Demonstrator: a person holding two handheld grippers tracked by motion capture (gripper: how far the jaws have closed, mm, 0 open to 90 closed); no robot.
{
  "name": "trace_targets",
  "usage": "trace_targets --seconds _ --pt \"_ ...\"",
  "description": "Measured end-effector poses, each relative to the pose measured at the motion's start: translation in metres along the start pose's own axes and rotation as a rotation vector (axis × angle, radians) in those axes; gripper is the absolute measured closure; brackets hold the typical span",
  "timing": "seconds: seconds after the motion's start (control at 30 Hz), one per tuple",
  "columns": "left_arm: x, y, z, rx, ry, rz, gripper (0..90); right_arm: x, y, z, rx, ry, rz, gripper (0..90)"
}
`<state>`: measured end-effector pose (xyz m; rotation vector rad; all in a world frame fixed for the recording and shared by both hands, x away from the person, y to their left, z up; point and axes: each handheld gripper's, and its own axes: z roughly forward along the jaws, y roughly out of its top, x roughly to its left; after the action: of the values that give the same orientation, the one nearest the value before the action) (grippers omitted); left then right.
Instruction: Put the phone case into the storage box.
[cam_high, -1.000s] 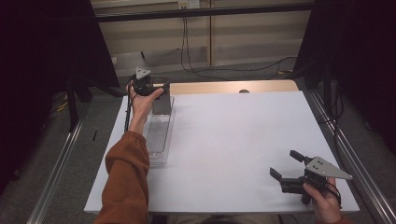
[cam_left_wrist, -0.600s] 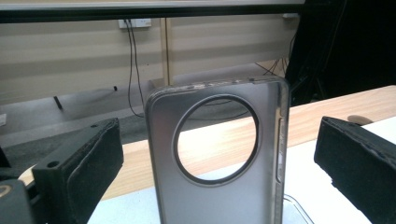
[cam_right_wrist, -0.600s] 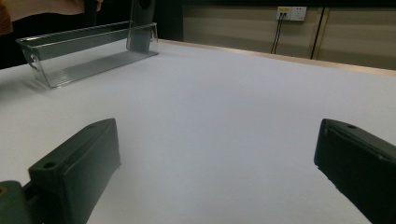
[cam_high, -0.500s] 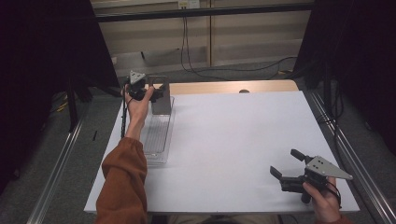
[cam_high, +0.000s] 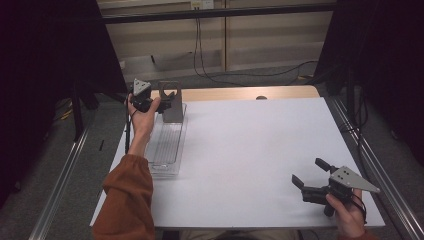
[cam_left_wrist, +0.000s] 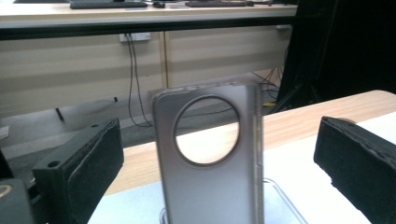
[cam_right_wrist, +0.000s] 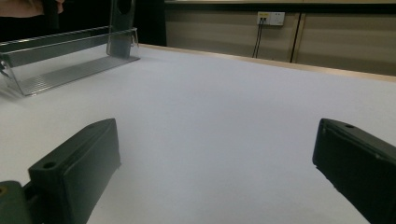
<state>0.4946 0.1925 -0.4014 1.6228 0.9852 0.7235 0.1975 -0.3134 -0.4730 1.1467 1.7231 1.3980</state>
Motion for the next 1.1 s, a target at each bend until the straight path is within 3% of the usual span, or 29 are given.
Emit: trace_targets --seconds 0.1,0.3,0.43,0.53,0.7,0.83,1.0,1.07,1.1 --pt "-0.003 -0.001 -0.007 -0.004 -0.014 -0.002 2.3 -0.002 0.0 0.0 0.006 -0.012 0.009 0.5" --pt "-0.006 -0.004 -0.02 -0.045 -0.056 -0.052 2.8 -0.001 0.0 0.0 0.0 -0.021 0.01 0.8" --pt "-0.012 -0.003 -0.03 -0.054 -0.076 -0.026 2.9 -0.001 0.001 0.0 -0.002 -0.016 0.002 0.6" --pt "-0.019 -0.003 -0.036 -0.083 -0.095 -0.056 3.4 -0.001 0.001 -0.001 -0.008 -0.016 0.014 0.4" --pt "-0.031 -0.005 -0.046 -0.099 -0.112 -0.037 3.7 -0.001 0.002 -0.004 -0.013 -0.021 0.01 0.3" --pt "-0.039 -0.003 -0.055 -0.095 -0.136 0.007 3.6 0.002 0.002 -0.005 -0.017 -0.024 -0.009 0.3" --pt "-0.049 -0.004 -0.063 -0.135 -0.179 0.0 3.4 0.001 0.003 -0.006 -0.015 -0.026 -0.01 0.1" --pt "-0.05 -0.004 -0.067 -0.127 -0.175 0.027 3.4 0.001 0.003 -0.006 -0.016 -0.032 -0.01 0.1" --pt "-0.052 -0.005 -0.069 -0.132 -0.176 0.016 3.4 0.001 0.002 -0.006 -0.016 -0.032 -0.009 0.2"
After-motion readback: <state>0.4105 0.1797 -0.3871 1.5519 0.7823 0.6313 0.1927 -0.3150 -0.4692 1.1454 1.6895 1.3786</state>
